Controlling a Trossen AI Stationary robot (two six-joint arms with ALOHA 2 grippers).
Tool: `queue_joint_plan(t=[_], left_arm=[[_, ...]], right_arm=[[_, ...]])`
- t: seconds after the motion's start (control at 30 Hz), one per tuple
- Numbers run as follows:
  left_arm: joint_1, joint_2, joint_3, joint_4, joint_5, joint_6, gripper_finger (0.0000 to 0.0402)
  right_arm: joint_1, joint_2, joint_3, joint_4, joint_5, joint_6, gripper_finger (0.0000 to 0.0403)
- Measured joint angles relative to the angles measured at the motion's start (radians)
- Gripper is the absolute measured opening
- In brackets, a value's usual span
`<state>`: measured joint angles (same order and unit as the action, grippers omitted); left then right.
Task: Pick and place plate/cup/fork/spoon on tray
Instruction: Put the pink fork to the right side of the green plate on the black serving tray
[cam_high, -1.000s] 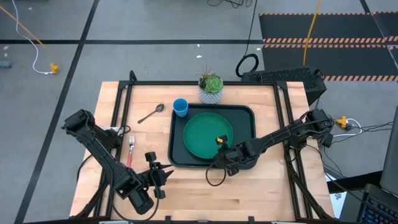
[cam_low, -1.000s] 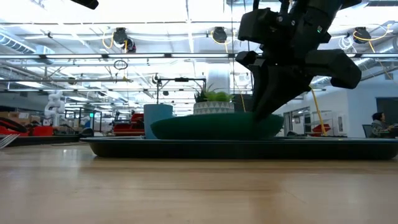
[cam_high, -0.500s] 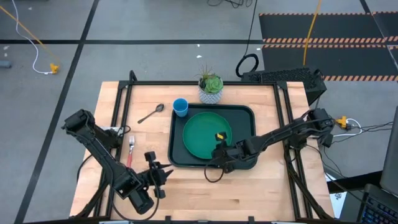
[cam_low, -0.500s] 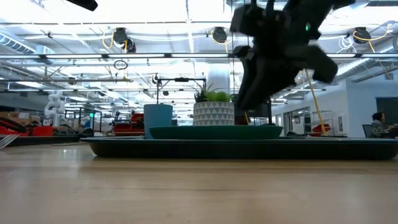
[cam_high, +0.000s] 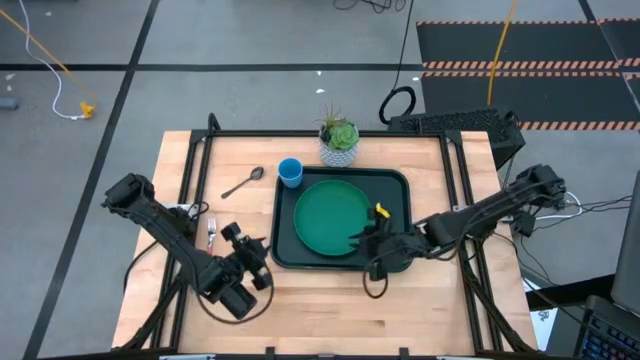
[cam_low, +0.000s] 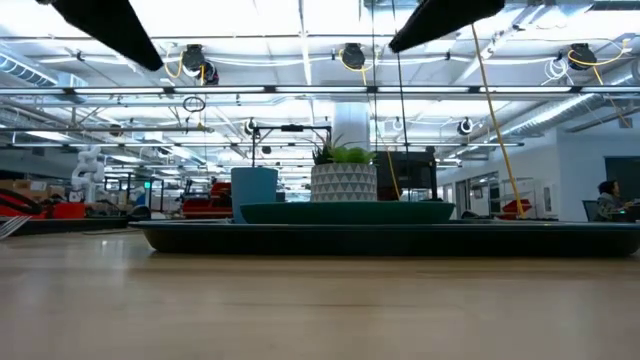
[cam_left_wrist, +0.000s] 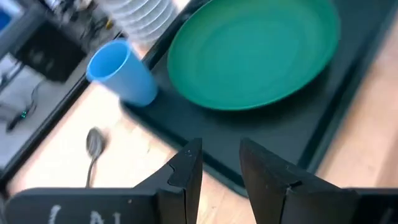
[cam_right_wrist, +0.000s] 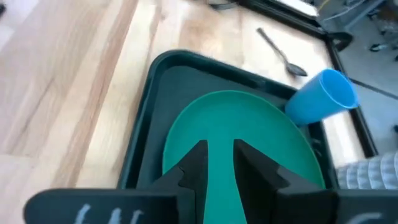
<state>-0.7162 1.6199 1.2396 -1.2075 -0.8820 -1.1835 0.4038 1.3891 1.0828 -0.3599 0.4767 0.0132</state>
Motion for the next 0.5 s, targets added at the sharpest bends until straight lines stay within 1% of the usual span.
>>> queue_joint_plan(t=[0.07,0.23,0.4,0.5], left_arm=[[0.009,0.000,0.000,-0.029,0.015,-0.063,0.0111],[0.024,0.000,0.000,-0.031,0.085,-0.147,0.0111],[0.025,0.000,0.000,-0.036,0.156,-0.277,0.0111],[0.025,0.000,0.000,-0.084,0.200,-0.355,0.0111]], right_arm=[[0.015,-0.026,0.000,-0.040,0.009,0.035,0.0068],[0.053,-0.062,0.000,-0.101,0.051,0.104,0.0068],[0.080,-0.069,0.000,-0.102,0.050,0.106,0.0068],[0.092,-0.068,0.000,-0.103,0.047,0.106,0.0068]])
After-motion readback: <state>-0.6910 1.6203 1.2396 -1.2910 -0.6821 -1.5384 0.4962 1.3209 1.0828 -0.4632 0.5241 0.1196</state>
